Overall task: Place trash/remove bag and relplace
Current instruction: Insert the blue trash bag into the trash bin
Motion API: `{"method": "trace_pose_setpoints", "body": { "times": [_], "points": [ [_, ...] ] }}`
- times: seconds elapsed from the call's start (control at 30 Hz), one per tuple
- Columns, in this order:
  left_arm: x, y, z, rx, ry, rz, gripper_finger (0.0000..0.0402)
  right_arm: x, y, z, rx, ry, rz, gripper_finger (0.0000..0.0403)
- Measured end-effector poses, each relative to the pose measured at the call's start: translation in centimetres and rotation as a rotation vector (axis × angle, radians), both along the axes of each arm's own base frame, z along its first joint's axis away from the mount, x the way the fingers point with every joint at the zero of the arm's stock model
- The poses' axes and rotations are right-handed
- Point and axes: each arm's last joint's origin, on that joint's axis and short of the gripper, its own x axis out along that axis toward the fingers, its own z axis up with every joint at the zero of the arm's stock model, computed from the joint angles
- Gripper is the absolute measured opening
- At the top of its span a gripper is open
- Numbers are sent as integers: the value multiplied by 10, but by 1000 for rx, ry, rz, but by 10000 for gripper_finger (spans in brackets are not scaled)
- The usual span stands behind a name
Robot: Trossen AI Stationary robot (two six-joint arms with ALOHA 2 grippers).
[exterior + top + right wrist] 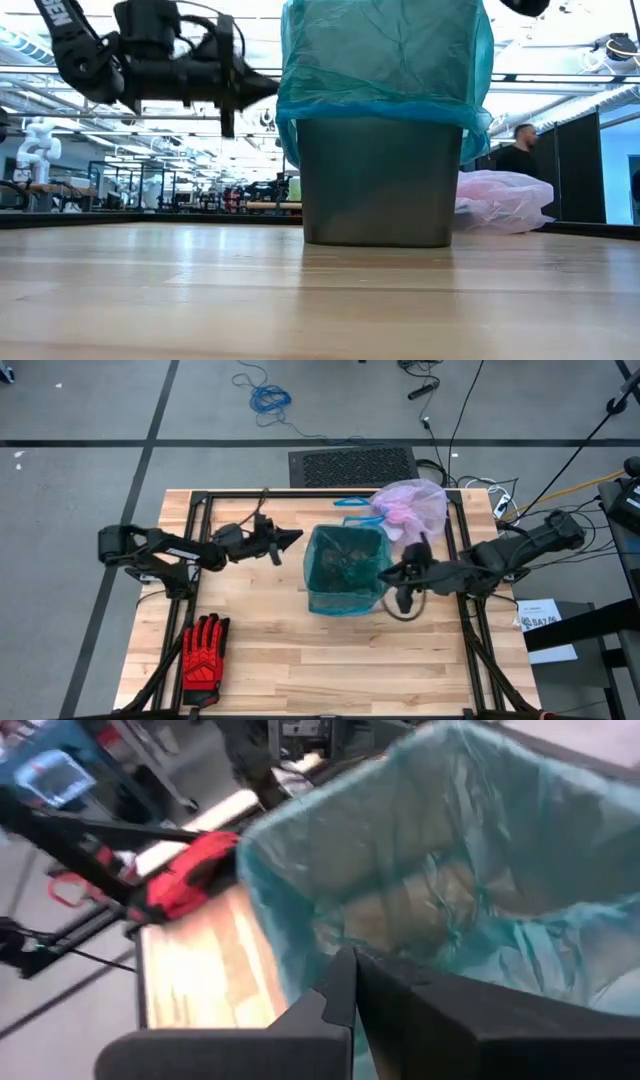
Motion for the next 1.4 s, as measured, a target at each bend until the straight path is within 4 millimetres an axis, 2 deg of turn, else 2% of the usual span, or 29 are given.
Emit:
{"method": "trace_pose_setpoints", "body": {
  "times": [0.1, 0.23, 0.3, 0.43, 0.57, 0.7, 0.87, 1.03, 1.1, 1.27, 1.4],
  "points": [
    [-7, -4, 17, 165, -43, -44, 0, -11, 3, 6, -45, -17, 60, 0],
    [-19, -10, 40, 450, -104, -60, 0, -23, -1, -2, -136, 121, 168, 0],
    [-26, -12, 50, 517, -141, -44, 0, -26, -5, 0, -170, 122, 174, 0],
    [-42, -12, 66, 540, -182, -9, 0, -39, -13, 20, -285, -10, 239, 0],
    [-54, -9, 70, 521, -112, 10, 0, -67, -27, 38, -357, -129, 257, 0],
    [-69, -8, 72, 490, 0, 19, 0, -91, -41, 39, -444, -156, 263, 0],
    [-96, -11, 85, 517, 108, 53, 0, -109, -50, 4, -440, -218, 293, 0],
    [-117, -17, 82, 479, 210, 66, 0, -101, -48, -44, -503, -452, 339, 0],
    [-121, -18, 80, 470, 230, 85, 0, -94, -47, -68, -503, -483, 341, 0],
    [-123, -18, 76, 464, 237, 114, 0, -84, -47, -119, -370, -571, 315, 0],
    [-122, -18, 75, 462, 243, 108, 0, -81, -46, -153, -299, -531, 299, 0]
  ]
}}
